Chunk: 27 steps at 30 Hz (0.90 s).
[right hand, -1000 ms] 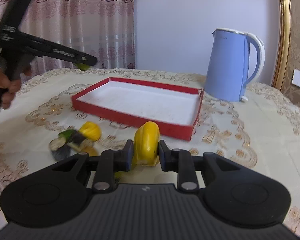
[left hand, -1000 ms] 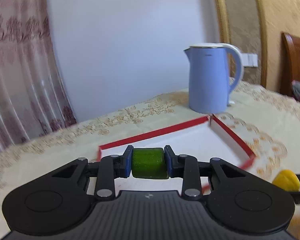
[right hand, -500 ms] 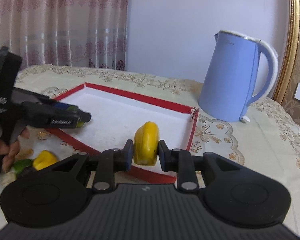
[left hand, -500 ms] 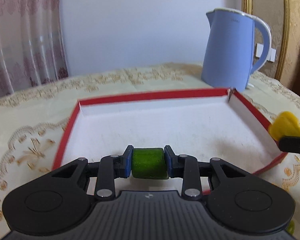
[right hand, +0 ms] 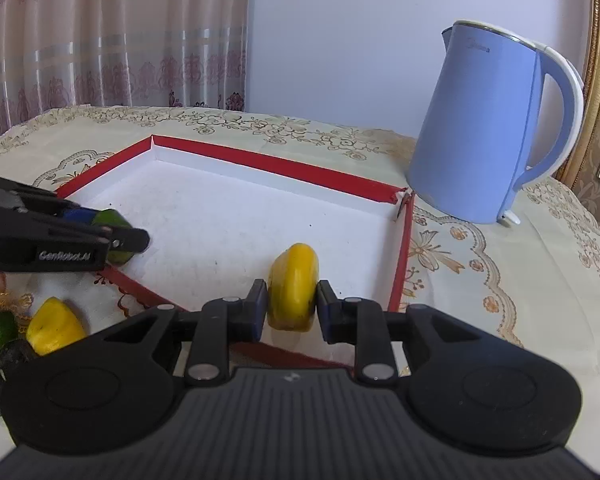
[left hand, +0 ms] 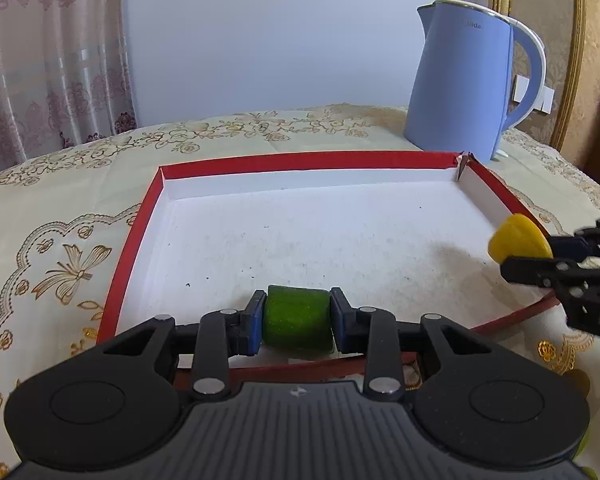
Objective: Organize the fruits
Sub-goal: 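Carry the cucumber piece with the left tool and the pepper with the right tool into the tray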
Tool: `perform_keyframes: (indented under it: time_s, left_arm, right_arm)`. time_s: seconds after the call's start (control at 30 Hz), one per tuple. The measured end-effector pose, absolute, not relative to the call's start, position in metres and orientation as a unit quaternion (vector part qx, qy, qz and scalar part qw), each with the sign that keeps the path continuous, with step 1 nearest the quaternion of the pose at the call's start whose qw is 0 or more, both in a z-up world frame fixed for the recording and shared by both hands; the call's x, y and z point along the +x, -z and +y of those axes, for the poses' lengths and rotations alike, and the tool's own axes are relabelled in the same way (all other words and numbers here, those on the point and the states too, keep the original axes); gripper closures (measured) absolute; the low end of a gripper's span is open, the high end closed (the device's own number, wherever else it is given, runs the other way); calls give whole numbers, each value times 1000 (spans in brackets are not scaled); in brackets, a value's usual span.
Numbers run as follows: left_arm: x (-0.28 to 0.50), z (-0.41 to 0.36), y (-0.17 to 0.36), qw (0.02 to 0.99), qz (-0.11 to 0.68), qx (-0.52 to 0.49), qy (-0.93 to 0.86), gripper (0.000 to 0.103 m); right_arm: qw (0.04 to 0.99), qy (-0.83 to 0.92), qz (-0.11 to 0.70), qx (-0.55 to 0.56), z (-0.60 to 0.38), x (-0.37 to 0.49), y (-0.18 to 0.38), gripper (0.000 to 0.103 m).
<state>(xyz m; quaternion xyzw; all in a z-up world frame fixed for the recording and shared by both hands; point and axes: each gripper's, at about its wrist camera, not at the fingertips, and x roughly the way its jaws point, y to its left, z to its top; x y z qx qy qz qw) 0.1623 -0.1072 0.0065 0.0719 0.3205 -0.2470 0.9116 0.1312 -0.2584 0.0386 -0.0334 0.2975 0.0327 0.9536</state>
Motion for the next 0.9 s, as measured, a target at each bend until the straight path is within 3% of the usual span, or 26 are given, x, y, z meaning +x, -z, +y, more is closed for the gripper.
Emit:
perform_keyframes:
  time_s: [0.9]
  left_arm:
    - [137, -99, -5, 918, 314, 62, 233, 71]
  right_arm:
    - [954, -20, 300, -7, -269, 144, -14, 78]
